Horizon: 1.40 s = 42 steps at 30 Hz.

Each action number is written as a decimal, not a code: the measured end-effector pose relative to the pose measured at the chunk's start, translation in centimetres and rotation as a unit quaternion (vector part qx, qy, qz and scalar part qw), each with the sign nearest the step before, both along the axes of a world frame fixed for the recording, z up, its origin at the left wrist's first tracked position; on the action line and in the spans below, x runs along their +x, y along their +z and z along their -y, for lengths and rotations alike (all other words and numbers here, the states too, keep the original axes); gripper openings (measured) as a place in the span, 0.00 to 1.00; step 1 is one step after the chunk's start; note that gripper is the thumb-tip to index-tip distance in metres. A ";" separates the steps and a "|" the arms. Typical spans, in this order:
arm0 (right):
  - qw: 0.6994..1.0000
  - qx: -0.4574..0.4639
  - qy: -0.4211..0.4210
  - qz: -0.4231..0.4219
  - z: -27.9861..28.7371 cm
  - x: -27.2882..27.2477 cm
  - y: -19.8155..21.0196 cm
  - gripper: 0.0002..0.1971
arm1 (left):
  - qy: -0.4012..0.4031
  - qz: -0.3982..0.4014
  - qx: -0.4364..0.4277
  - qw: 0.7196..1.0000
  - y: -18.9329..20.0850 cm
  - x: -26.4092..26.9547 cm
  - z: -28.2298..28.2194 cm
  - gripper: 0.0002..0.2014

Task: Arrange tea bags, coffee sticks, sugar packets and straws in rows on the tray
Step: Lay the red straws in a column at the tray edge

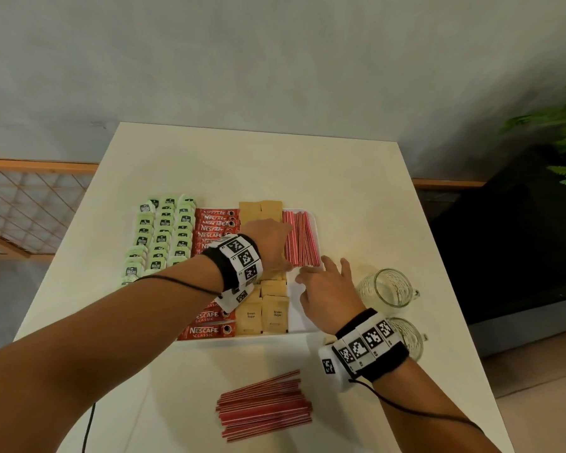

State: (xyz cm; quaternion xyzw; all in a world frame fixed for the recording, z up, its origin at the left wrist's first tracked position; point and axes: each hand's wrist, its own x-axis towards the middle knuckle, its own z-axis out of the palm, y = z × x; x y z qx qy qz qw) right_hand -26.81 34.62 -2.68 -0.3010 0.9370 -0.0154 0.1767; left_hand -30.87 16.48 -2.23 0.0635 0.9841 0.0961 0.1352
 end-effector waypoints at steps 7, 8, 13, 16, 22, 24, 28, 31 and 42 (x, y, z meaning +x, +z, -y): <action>0.999 -0.024 -0.019 0.010 -0.1 -0.5 0.0 0.21 | 0.005 0.012 0.012 1.000 0.3 0.2 0.0 0.26; 0.999 -0.031 -0.021 0.012 -0.3 -0.4 0.2 0.21 | 0.007 0.010 0.019 1.000 0.4 0.3 0.1 0.28; 0.994 -0.104 0.017 0.029 -1.4 0.1 1.5 0.20 | -0.012 0.015 0.052 0.998 1.4 2.8 0.0 0.36; 0.989 -0.135 0.032 0.046 -2.3 1.1 2.9 0.20 | -0.032 0.030 0.075 0.996 2.7 5.9 -0.3 0.33; 0.988 -0.124 0.074 0.054 -3.5 4.7 4.3 0.20 | -0.070 0.037 0.098 0.992 4.1 13.1 -0.9 0.22; 0.988 -0.115 0.086 0.053 -3.9 5.9 4.5 0.22 | -0.077 0.056 0.090 0.991 3.9 15.2 -1.0 0.24; 0.986 -0.098 0.119 0.065 -4.4 9.0 3.8 0.27 | -0.082 0.071 0.078 0.991 2.3 19.0 -1.3 0.32; 0.984 -0.076 0.141 0.077 -4.4 11.3 2.1 0.34 | -0.072 0.096 0.048 0.992 1.0 21.1 -1.9 0.36; 0.987 -0.027 0.144 0.071 -3.6 14.4 -0.8 0.32 | -0.035 0.111 0.008 0.993 -0.2 24.6 -3.8 0.27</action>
